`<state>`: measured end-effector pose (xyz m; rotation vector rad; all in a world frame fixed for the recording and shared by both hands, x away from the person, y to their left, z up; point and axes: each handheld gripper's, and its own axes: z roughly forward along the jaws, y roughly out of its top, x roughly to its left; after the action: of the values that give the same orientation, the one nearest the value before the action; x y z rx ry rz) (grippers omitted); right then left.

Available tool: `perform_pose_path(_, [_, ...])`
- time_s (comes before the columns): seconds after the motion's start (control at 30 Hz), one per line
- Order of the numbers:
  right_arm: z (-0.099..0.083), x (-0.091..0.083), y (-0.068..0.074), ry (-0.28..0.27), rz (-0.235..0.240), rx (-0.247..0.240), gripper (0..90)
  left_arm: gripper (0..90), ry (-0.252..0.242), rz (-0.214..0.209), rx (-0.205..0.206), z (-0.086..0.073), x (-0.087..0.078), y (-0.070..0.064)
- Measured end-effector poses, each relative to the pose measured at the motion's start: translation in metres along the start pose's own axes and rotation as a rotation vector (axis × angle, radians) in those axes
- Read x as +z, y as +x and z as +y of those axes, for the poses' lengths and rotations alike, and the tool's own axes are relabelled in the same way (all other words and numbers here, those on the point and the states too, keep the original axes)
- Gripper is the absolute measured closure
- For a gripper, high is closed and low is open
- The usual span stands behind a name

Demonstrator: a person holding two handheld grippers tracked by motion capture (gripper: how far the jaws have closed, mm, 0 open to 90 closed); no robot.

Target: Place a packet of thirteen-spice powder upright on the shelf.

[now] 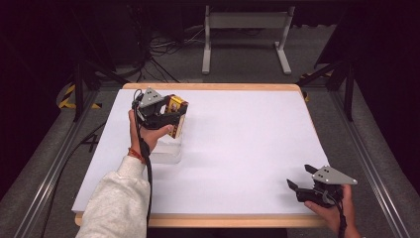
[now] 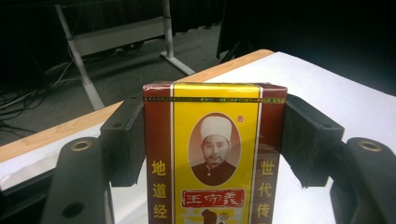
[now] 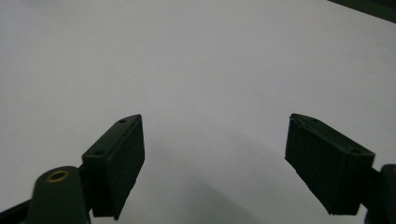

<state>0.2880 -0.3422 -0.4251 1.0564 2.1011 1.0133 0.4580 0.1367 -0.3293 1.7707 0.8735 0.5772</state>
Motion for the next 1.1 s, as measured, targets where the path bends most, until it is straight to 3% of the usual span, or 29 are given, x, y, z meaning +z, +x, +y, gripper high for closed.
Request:
perform_pose_path(0.17, [-0.001, 0.001, -0.001, 0.002, 0.004, 0.006, 20.6, 32.5, -0.008, -0.005, -0.033, -0.004, 0.010, 0.009])
perform_pose_path(0.23, [-0.001, 0.001, -0.001, 0.005, 0.004, 0.004, 20.6, 32.4, -0.002, 0.023, -0.030, -0.006, 0.014, 0.011])
perform_pose_path(0.33, [-0.001, 0.001, 0.000, 0.004, 0.006, 0.001, 20.5, 32.4, -0.010, 0.019, -0.049, -0.008, 0.016, 0.015])
perform_pose_path(0.4, [-0.001, 0.002, 0.000, 0.005, 0.005, 0.001, 20.5, 32.4, -0.003, 0.043, -0.056, -0.009, 0.019, 0.019])
perform_pose_path(0.63, [-0.002, 0.002, 0.000, 0.009, 0.008, 0.000, 20.5, 32.4, -0.018, 0.089, -0.128, -0.018, 0.024, 0.034])
perform_pose_path(1.1, [-0.002, 0.002, 0.000, 0.010, 0.016, -0.003, 20.3, 32.2, -0.009, 0.155, -0.210, -0.025, 0.029, 0.044])
